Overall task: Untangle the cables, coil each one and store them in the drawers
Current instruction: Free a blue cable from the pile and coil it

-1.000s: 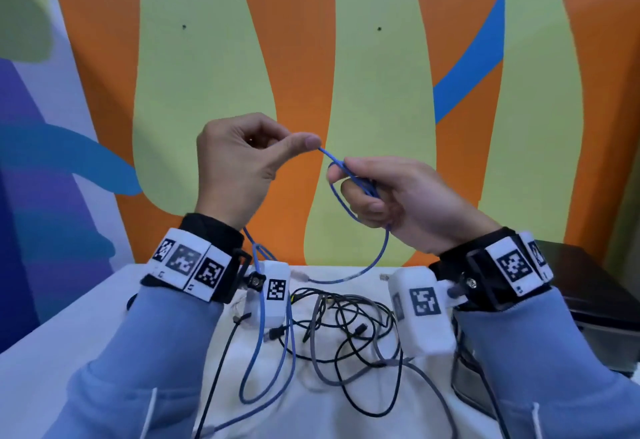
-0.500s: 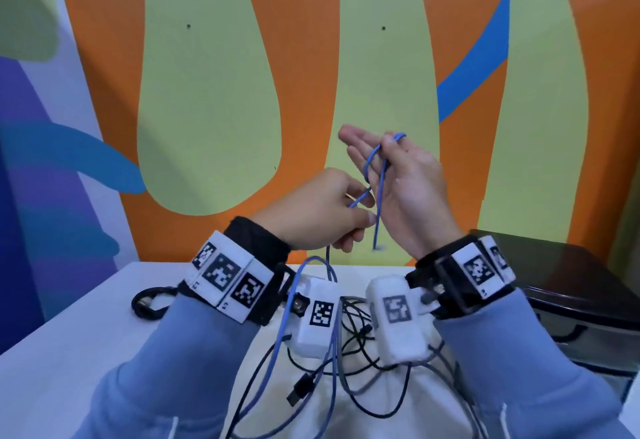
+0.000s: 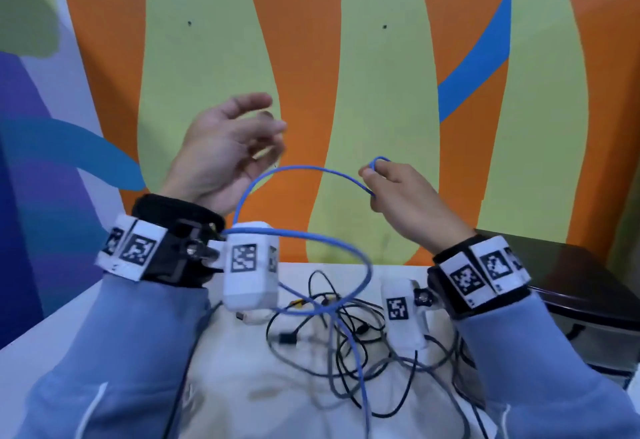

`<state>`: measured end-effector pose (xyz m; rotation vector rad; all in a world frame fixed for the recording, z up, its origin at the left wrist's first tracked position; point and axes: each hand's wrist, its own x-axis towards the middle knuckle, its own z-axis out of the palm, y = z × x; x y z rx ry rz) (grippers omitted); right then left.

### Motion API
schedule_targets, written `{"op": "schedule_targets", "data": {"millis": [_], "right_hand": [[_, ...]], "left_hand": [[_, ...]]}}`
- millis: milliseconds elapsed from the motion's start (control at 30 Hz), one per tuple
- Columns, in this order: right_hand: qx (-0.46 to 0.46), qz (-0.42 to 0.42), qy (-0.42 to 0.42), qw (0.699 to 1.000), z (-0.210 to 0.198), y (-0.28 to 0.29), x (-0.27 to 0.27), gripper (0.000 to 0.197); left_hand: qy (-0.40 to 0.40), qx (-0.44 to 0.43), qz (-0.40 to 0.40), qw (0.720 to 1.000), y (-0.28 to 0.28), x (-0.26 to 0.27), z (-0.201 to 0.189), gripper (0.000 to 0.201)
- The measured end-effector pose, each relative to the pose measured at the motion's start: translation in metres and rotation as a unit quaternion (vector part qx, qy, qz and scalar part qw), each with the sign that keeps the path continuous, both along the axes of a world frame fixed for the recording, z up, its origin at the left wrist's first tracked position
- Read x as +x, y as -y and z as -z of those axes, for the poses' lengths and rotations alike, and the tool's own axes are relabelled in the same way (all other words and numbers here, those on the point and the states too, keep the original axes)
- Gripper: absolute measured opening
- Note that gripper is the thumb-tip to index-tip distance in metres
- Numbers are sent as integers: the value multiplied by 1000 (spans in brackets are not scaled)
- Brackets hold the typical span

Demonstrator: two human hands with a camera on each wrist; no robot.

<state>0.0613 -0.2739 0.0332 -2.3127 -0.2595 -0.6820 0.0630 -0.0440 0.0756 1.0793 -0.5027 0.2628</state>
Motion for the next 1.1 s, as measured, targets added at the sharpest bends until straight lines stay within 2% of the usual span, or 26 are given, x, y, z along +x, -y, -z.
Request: {"op": "schedule_targets", "data": {"millis": [67,167,200,267,333,400,433,467,533,600,667,733,767,833,867,900,933,1000,1067,1100], "right_hand": [[16,-17,-37,999,-4,9,-2,42],[8,-16,-8,1000,-7,7,-3,41],[-1,-12,8,1000,-6,4,-3,40],[-19,1,26,999,-3,-1,-1,39],[-18,10,22,1000,-1,-1,0,39],[2,6,9,1000,-2,2,-1,41],[9,4,4,1000,-3,4,-3,42],[17,5,-1,1000,-4,6,-3,43],[43,-3,-24,999,-6,9,-3,44],[103,-70,-72,990,-8,10,-4,43],[175,-179,-128,960,-10,9,-8,38],[237,-277,-157,918,-14,8,-16,34],[266,-320,-161,895,-16,7,-21,33],[319,-388,-152,852,-19,2,-27,31],[341,-411,-145,833,-20,-1,-29,34],[364,-429,-137,815,-21,-3,-30,39],[388,-442,-129,798,-21,-5,-30,42],[450,-447,-101,767,-21,-9,-27,44],[508,-420,-55,750,-19,-11,-21,40],[520,-392,-20,759,-17,-11,-17,35]], "left_hand": [[11,-45,-25,999,-17,5,-2,24],[39,-9,-56,998,-14,4,-1,17],[50,39,-58,996,-7,2,-1,16],[57,189,-60,978,8,-1,3,33],[65,369,-81,924,17,3,9,49],[80,473,-82,873,18,8,16,42],[81,486,-68,867,16,10,19,31],[79,482,-48,872,14,12,21,22],[68,437,-21,897,12,14,23,17],[69,358,-49,930,13,18,23,17],[80,255,-134,954,13,27,25,19],[67,169,-198,963,11,39,30,24],[55,156,-205,965,12,43,34,28],[28,202,-197,959,19,50,44,36],[20,263,-202,943,25,53,49,39],[24,351,-211,912,31,53,53,41],[36,452,-210,866,37,50,56,39],[67,605,-150,779,54,37,59,29],[100,670,-82,731,70,22,58,24],[121,684,-66,717,76,14,56,22]]}}
